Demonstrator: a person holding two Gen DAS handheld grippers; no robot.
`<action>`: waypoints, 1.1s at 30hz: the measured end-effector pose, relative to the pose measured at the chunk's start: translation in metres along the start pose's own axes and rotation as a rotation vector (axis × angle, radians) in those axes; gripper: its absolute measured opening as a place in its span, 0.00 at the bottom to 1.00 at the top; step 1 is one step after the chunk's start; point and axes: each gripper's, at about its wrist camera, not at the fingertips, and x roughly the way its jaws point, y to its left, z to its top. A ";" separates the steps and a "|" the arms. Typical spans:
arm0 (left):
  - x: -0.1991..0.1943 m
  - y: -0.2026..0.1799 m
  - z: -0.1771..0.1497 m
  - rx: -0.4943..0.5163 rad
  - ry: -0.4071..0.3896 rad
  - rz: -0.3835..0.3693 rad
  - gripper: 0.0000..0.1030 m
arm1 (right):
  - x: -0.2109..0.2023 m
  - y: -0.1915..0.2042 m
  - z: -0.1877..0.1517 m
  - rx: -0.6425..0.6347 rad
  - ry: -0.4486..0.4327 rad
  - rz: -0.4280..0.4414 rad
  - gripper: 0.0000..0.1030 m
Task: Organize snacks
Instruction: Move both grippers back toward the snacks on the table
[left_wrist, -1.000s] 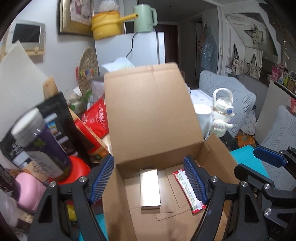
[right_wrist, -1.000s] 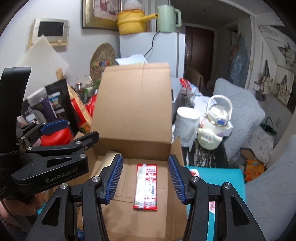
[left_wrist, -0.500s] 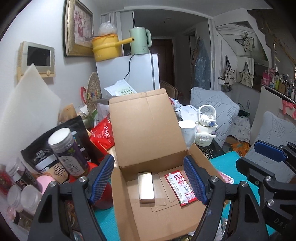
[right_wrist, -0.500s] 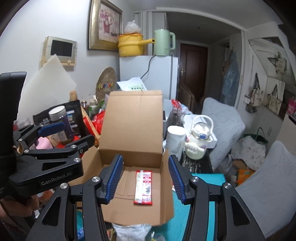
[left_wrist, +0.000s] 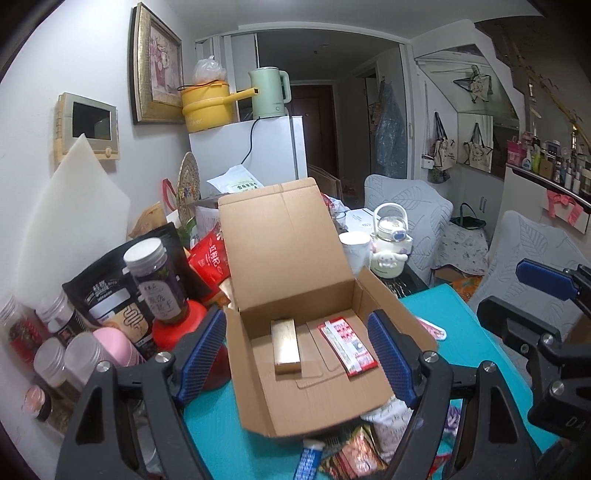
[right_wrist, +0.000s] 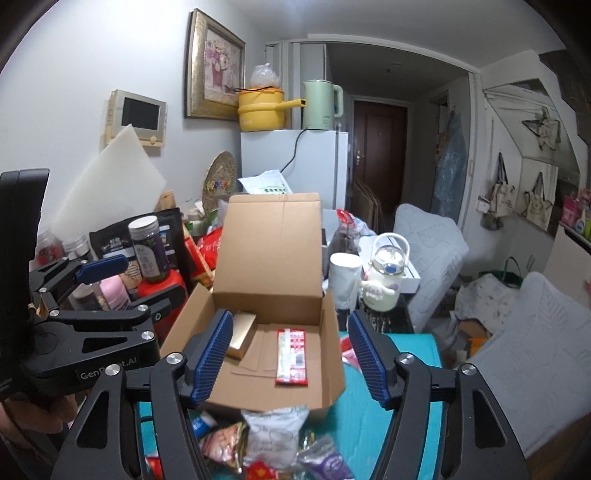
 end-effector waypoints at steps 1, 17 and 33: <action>-0.003 0.000 -0.003 0.001 0.002 -0.005 0.77 | -0.004 0.001 -0.003 0.003 0.000 0.002 0.67; -0.044 -0.002 -0.068 0.022 0.041 -0.094 0.77 | -0.037 0.021 -0.072 0.034 0.041 0.013 0.67; -0.063 0.022 -0.130 0.003 0.119 -0.124 0.77 | -0.036 0.045 -0.143 0.079 0.135 0.084 0.67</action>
